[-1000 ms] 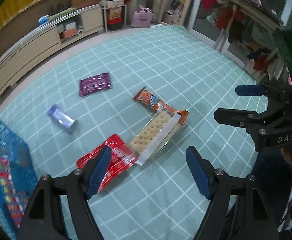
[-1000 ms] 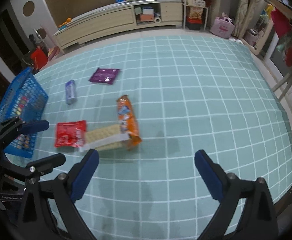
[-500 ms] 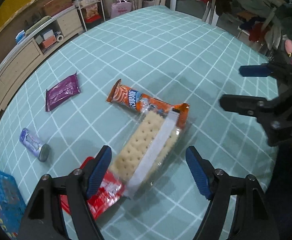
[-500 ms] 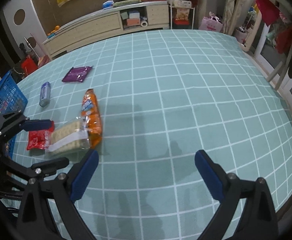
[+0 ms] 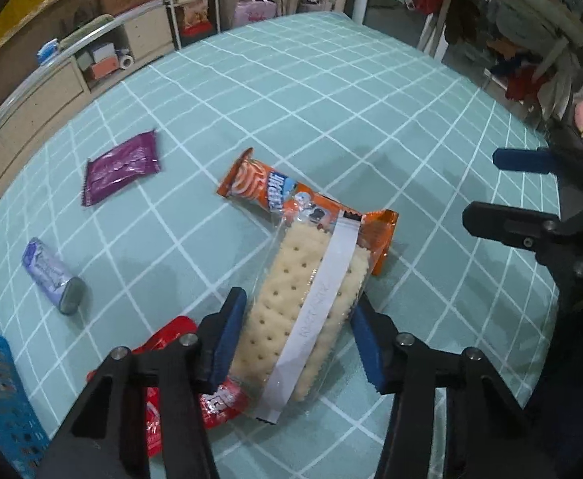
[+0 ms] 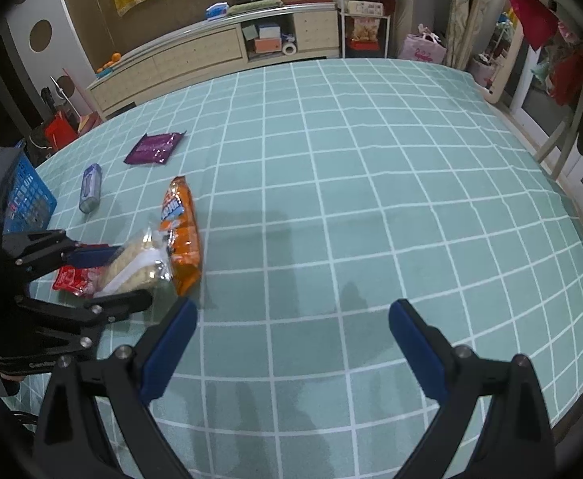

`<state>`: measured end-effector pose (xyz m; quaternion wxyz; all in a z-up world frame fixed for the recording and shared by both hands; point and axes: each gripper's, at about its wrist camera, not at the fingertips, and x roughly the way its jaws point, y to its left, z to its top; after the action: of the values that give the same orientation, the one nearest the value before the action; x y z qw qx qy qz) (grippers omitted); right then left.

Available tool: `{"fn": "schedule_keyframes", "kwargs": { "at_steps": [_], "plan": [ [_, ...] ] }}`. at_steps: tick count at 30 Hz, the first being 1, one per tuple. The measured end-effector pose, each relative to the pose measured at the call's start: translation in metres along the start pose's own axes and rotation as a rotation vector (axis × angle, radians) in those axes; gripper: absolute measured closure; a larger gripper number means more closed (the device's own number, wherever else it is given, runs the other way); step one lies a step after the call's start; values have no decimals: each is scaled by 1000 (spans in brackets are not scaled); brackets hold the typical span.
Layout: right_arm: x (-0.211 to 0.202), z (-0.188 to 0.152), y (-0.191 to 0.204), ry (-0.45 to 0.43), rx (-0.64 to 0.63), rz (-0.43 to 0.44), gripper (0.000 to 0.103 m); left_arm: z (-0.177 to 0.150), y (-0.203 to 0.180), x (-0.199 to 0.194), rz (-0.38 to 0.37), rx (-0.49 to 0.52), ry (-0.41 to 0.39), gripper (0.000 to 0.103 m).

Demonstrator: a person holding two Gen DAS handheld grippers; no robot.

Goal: Organize snacks
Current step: 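Grasp the white-banded cracker pack with the left tool while the right tool grasps the orange wafer stick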

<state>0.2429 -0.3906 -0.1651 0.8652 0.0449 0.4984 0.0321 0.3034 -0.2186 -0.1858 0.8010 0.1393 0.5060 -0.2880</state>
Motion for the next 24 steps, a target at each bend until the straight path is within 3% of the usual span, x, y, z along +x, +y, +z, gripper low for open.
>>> {"fn": "schedule_keyframes", "kwargs": {
  "at_steps": [9,16,20,24],
  "plan": [
    [3,-1,10,5,-31,-16,4,-15,15,-34,45,-110,-99,54],
    [4,-2,37,-19,-141,-39,5,-29,23,-49,170,-165,-135,54],
    [7,3,55,-15,-190,32,5,-35,32,-53,215,-204,-149,54],
    [15,16,69,-11,-248,44,5,-40,46,-59,210,-267,-170,54]
  ]
}}
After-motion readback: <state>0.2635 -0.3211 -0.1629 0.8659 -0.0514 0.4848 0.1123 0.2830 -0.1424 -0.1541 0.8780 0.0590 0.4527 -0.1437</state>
